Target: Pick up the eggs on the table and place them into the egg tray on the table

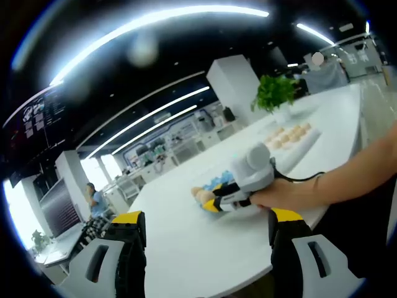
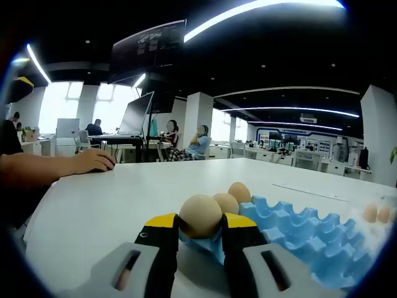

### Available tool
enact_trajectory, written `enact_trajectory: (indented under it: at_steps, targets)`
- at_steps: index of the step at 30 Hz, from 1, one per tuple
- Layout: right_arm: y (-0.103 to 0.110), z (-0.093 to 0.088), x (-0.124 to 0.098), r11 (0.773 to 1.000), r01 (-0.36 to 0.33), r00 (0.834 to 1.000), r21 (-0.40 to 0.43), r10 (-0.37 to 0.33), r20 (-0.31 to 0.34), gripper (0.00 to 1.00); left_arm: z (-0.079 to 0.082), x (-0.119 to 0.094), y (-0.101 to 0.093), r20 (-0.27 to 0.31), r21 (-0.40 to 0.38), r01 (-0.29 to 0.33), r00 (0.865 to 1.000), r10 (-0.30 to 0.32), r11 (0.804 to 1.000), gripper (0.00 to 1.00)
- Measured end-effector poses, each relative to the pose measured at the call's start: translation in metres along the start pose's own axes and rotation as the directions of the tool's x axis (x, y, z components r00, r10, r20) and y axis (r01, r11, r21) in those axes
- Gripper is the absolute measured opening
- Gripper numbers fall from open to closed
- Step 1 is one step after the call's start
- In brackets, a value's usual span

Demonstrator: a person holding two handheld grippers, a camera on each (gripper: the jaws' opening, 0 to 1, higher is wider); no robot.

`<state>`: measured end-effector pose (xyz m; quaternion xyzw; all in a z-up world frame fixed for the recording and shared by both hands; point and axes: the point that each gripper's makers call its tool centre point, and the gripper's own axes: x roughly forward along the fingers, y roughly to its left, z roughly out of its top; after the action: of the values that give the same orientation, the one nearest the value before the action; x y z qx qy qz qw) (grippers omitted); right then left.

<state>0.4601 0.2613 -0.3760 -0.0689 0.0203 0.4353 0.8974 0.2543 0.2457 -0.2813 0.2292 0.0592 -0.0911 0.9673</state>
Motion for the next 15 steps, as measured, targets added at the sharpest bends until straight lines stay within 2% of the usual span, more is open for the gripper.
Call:
enact_trajectory:
  at_steps: [15]
  targets:
    - [0.0021, 0.0005, -0.0037, 1.0, 0.0, 1.0, -0.004, 0.0, 0.002, 0.29, -0.0016, 0.0001, -0.0009, -0.005, 0.002, 0.003, 1.0, -0.003, 1.0, 0.83]
